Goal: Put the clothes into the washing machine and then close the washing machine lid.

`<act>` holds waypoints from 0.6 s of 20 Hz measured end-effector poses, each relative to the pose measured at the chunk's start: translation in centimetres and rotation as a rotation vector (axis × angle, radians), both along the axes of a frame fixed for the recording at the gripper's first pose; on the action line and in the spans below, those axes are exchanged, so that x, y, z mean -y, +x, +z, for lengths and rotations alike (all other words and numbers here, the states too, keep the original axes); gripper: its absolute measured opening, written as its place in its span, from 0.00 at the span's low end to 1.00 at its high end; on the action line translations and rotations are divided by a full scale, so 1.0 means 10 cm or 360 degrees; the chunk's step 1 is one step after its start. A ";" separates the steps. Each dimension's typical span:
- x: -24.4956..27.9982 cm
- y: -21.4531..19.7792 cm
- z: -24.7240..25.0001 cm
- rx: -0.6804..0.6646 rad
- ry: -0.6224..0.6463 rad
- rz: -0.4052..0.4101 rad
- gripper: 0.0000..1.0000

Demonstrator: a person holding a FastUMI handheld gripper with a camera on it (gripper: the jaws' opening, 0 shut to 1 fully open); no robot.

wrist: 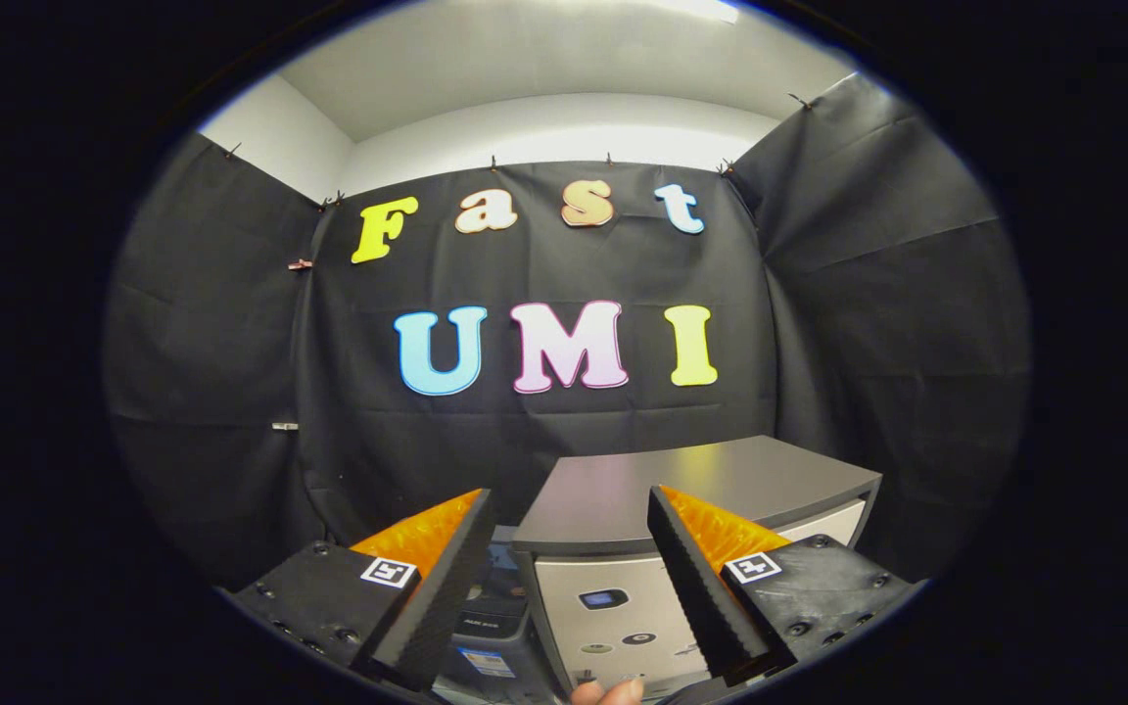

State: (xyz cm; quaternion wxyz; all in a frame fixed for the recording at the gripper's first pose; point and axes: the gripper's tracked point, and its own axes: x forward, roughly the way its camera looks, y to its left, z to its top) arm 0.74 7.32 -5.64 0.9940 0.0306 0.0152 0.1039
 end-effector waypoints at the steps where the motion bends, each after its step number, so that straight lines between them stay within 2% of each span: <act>1: 0.03 -0.01 0.02 0.0010 -0.0002 -0.0005 0.99; 9: 0.21 -0.09 0.11 0.0021 -0.0074 -0.0084 0.99; 12: 0.26 -0.07 0.07 -0.0011 -0.0042 -0.0094 0.99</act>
